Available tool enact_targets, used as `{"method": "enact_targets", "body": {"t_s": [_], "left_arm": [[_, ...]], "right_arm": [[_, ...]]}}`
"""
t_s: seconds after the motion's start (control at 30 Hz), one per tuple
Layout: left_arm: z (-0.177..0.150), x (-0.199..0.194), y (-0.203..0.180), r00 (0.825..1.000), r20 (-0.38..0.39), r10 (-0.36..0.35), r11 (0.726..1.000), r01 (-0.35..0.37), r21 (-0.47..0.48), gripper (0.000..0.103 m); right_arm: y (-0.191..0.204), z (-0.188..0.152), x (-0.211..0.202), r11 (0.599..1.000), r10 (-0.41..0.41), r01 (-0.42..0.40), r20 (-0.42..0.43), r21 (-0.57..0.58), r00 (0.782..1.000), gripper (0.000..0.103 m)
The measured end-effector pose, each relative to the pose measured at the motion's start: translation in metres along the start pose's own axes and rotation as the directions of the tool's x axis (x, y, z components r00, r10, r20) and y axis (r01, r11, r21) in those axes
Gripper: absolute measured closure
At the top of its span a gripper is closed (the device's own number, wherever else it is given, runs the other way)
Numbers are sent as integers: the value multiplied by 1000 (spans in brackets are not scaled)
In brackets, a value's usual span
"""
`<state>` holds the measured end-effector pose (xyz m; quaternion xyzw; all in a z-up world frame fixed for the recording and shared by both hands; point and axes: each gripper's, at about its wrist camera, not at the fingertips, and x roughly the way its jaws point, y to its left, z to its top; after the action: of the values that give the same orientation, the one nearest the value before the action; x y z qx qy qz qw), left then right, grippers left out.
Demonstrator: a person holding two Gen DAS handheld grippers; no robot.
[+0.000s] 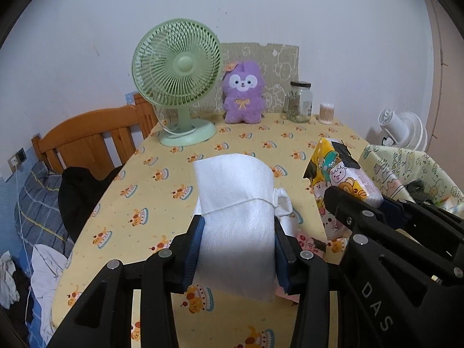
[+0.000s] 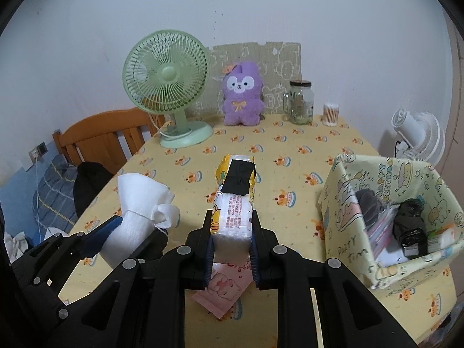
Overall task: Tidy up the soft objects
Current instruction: 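Lift and carry the cloth bundle and tissue pack toward the box with both tools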
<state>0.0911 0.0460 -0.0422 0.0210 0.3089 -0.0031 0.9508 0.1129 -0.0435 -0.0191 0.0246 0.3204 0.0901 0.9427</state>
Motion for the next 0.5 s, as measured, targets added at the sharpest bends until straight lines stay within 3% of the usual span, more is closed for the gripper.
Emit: {"method": "enact_targets", "body": {"t_s": [0.5], "left_arm": [[18,-37,-20,996,86,20,1000,-21,13,58]], "right_arm": [[-12,18,-41,1000,12,-12,77,-4,997,79]]}}
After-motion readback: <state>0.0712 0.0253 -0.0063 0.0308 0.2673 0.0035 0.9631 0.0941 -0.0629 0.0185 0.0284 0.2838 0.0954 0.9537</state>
